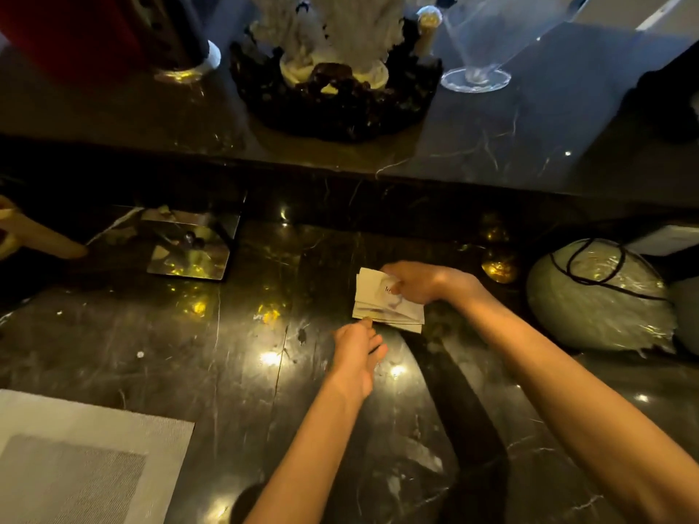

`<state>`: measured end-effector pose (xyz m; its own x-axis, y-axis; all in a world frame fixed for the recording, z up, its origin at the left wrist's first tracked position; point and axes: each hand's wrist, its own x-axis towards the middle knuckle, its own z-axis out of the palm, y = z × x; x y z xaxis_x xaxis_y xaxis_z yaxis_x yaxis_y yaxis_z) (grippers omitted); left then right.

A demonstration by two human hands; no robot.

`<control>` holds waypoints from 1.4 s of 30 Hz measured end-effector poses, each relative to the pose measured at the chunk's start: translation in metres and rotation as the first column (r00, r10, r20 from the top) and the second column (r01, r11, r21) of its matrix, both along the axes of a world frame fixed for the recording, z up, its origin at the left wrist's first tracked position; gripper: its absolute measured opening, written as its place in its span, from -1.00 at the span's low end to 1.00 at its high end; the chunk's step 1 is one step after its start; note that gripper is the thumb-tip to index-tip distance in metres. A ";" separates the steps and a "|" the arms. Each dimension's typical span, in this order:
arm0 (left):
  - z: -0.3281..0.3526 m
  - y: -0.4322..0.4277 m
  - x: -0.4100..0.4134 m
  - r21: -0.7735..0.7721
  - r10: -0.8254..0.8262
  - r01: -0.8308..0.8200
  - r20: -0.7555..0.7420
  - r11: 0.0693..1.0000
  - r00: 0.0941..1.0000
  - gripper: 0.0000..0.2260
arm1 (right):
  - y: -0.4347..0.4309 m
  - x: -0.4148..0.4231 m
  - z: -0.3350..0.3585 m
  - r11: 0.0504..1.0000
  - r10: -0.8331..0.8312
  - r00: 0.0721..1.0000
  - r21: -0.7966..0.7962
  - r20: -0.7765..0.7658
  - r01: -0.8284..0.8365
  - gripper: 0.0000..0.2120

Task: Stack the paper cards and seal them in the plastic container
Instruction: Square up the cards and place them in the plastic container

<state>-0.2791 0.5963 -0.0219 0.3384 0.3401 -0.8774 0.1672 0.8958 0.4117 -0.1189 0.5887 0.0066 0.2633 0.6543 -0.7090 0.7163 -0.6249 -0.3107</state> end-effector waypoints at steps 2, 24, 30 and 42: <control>-0.003 0.000 0.006 0.013 0.014 -0.014 0.014 1.000 1.000 -0.90 | 0.001 0.003 -0.004 1.000 0.016 0.999 -0.013 0.035 -0.015 -0.51; -0.009 -0.022 0.019 0.332 -0.305 0.299 -0.034 0.895 0.952 -0.43 | -0.085 -0.036 -0.027 0.555 -0.754 0.541 0.080 -0.372 0.828 -0.64; -0.011 -0.028 0.005 0.413 -0.351 0.315 0.012 0.854 0.936 -0.35 | -0.110 -0.057 -0.030 0.194 -0.777 0.078 -0.120 -0.625 0.974 -0.65; 0.001 -0.019 -0.053 0.102 -0.422 0.417 0.396 0.903 0.816 -0.51 | -0.157 -0.093 -0.028 0.228 -0.503 -0.165 -0.315 -0.848 0.921 -0.78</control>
<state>-0.3322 0.5770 -0.0207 0.7694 0.0930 -0.6320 0.3450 0.7722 0.5336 -0.2122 0.4318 -0.0213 0.3096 0.6080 -0.7311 -0.8034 -0.2440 -0.5432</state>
